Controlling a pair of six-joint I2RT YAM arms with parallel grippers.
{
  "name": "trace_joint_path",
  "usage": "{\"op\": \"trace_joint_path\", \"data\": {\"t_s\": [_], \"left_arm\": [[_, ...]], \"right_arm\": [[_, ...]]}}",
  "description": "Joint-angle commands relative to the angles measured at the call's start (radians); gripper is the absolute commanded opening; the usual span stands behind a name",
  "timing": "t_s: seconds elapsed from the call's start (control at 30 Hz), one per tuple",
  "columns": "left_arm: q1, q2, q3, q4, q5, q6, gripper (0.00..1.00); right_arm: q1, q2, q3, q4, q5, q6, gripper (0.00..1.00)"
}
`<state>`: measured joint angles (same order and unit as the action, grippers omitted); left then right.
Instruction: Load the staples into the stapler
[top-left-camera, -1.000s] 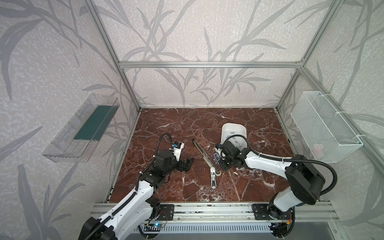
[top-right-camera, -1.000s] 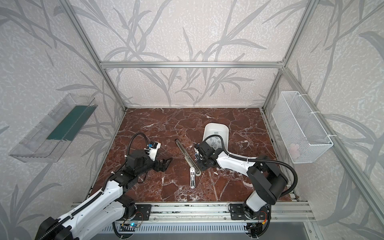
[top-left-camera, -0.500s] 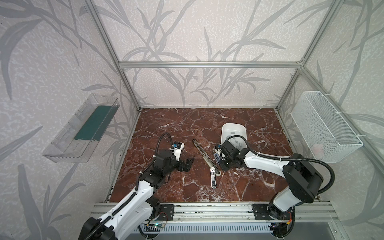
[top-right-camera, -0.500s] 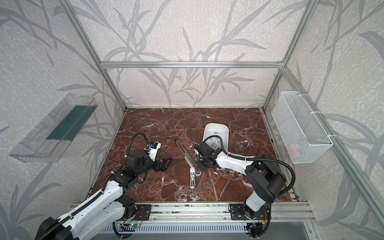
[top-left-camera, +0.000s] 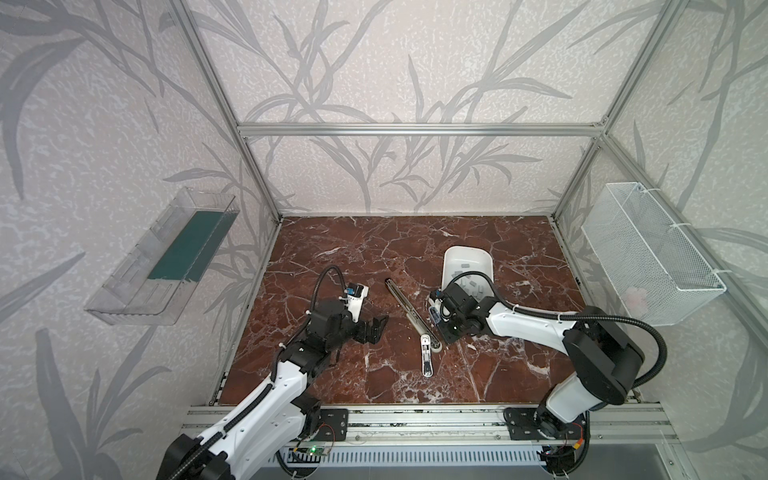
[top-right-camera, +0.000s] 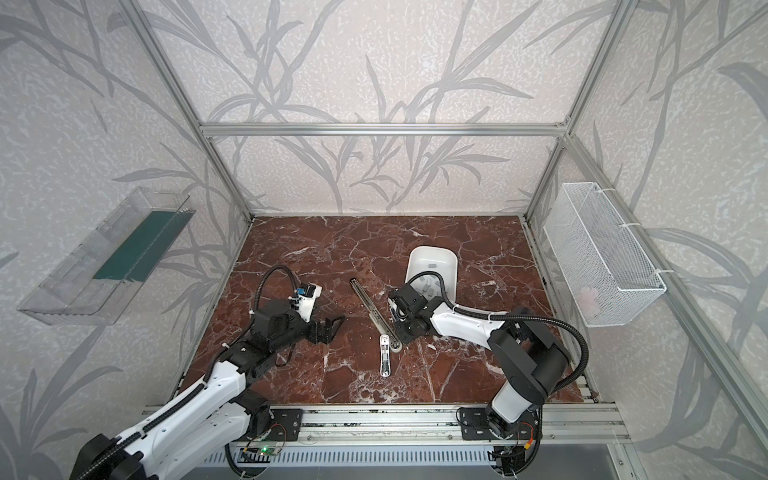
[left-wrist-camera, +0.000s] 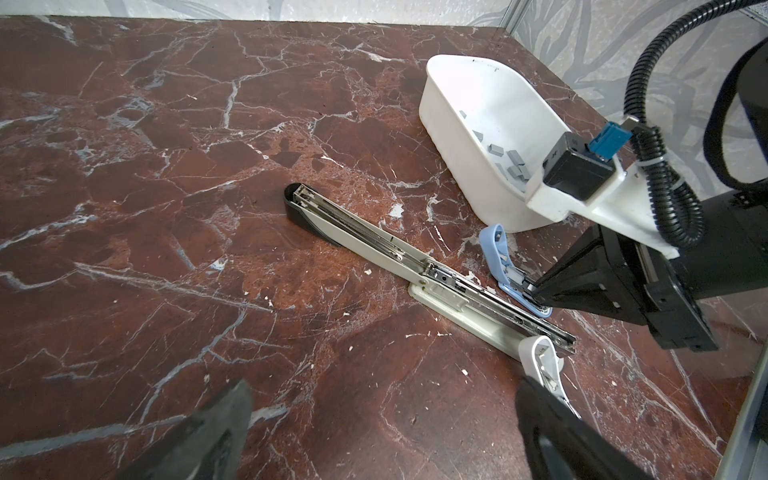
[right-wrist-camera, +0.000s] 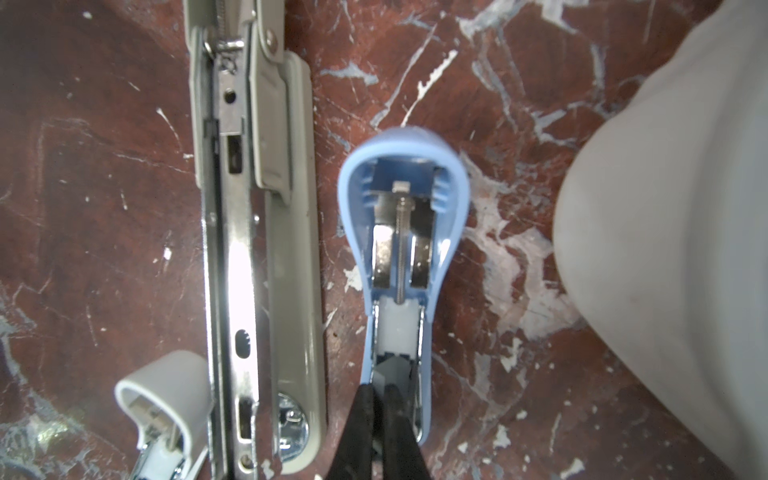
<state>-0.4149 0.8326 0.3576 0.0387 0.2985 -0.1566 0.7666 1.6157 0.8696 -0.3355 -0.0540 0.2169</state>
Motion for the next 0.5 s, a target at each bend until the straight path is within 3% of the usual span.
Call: {"op": "trace_joint_path", "data": {"t_s": [0.0, 0.47], "left_arm": [[0.004, -0.004, -0.007, 0.018, 0.014, 0.007, 0.99], [0.004, -0.001, -0.006, 0.018, 0.017, 0.008, 0.99]], "right_arm": [[0.003, -0.002, -0.004, 0.003, -0.004, 0.003, 0.08], [-0.003, -0.023, -0.012, 0.015, -0.02, 0.001, 0.11]]}}
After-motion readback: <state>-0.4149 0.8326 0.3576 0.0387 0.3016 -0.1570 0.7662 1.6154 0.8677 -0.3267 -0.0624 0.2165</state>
